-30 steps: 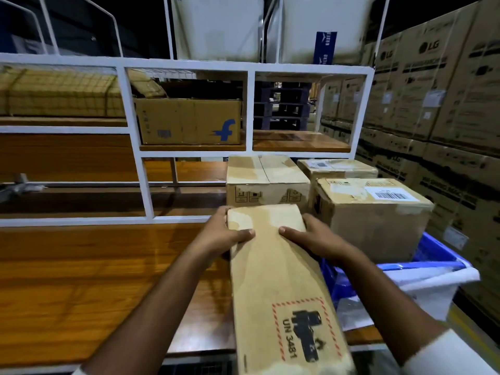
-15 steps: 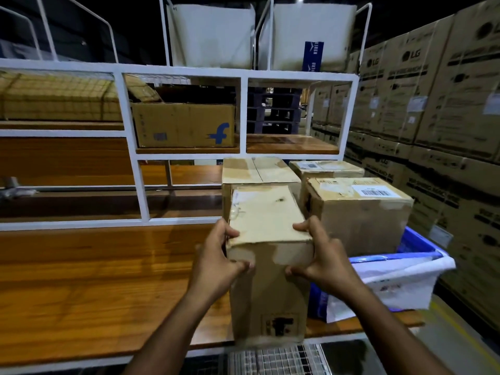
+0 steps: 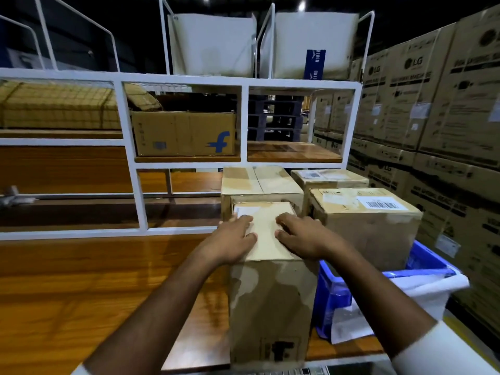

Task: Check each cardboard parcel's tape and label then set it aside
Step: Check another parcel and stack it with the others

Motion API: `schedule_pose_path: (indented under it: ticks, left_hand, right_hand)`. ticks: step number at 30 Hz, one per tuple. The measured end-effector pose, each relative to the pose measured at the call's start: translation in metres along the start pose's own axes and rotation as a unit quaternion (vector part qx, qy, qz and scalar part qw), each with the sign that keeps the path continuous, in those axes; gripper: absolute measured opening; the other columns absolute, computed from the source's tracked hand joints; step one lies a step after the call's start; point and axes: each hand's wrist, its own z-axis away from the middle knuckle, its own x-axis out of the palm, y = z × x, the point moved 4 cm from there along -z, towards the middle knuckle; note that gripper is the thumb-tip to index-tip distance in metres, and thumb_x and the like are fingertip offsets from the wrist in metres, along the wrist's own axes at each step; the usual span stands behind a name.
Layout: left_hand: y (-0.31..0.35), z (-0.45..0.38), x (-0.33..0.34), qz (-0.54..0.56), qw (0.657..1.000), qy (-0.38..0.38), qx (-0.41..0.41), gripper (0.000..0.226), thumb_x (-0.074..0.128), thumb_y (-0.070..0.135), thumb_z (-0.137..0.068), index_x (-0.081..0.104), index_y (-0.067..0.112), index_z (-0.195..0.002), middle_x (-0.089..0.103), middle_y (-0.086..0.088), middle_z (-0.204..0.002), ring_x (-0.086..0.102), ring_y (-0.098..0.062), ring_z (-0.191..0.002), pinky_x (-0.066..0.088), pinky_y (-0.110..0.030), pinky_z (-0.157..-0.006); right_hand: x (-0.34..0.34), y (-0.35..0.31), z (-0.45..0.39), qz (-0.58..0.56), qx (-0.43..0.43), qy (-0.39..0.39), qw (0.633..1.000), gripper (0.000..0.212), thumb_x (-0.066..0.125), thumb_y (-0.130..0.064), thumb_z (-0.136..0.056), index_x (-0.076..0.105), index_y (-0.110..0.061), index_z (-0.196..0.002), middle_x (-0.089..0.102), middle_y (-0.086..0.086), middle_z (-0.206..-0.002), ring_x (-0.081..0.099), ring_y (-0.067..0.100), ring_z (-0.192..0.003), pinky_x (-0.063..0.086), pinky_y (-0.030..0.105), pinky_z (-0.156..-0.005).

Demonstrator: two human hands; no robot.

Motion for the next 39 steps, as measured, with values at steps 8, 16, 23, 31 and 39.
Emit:
schedule_pose_path:
  ticks: [8,16,23,31,39]
  left_hand:
    - [0.018,-0.079,0.001,-0.131,0.990,-0.012,0.045,0.041,0.034,0.026,-0.103,0.047,0.017,-0.141,0.048,-0.010,-0.147,0.044,-0.029,-0.133,0.030,-0.046,-0.112]
    - [0.016,-0.085,0.009,-0.148,0.987,0.015,0.061,0.042,0.033,0.027,-0.103,0.046,0.016,-0.142,0.048,-0.009,-0.147,0.045,-0.026,-0.133,0.031,-0.040,-0.112]
    - [-0.002,-0.063,-0.005,-0.105,0.994,0.032,0.024,0.042,0.031,0.027,-0.106,0.044,0.015,-0.145,0.039,-0.004,-0.154,0.035,-0.021,-0.141,0.027,-0.038,-0.116]
    - [0.004,-0.057,-0.007,-0.137,0.989,0.043,0.014,0.039,0.034,0.024,-0.105,0.051,0.016,-0.139,0.050,-0.007,-0.145,0.047,-0.024,-0.131,0.040,-0.039,-0.107]
    - [0.029,-0.044,0.010,-0.180,0.981,0.037,0.062,0.040,0.033,0.023,-0.104,0.046,0.018,-0.141,0.051,-0.010,-0.142,0.047,-0.028,-0.127,0.036,-0.037,-0.100]
  right_hand:
    - [0.006,0.000,-0.084,0.107,-0.008,-0.049,0.993,0.055,0.018,-0.043,-0.104,0.021,-0.025,-0.157,0.016,0.001,-0.164,0.017,0.022,-0.150,0.007,0.060,-0.119]
    - [0.017,0.010,-0.093,0.110,-0.014,-0.035,0.993,0.055,0.019,-0.042,-0.103,0.031,-0.022,-0.152,0.029,0.005,-0.160,0.032,0.028,-0.143,0.021,0.056,-0.116]
    - [-0.001,0.027,-0.075,0.123,-0.001,-0.020,0.992,0.051,0.022,-0.041,-0.104,0.036,-0.022,-0.149,0.032,0.002,-0.159,0.030,0.026,-0.145,0.015,0.061,-0.117]
    - [-0.004,0.022,-0.062,0.119,-0.012,-0.004,0.993,0.048,0.023,-0.038,-0.105,0.041,-0.020,-0.146,0.040,0.006,-0.154,0.038,0.028,-0.139,0.022,0.054,-0.117]
    - [0.012,-0.002,-0.049,0.114,-0.065,-0.010,0.991,0.045,0.026,-0.028,-0.105,0.044,-0.013,-0.144,0.045,0.011,-0.150,0.044,0.030,-0.132,0.032,0.038,-0.109]
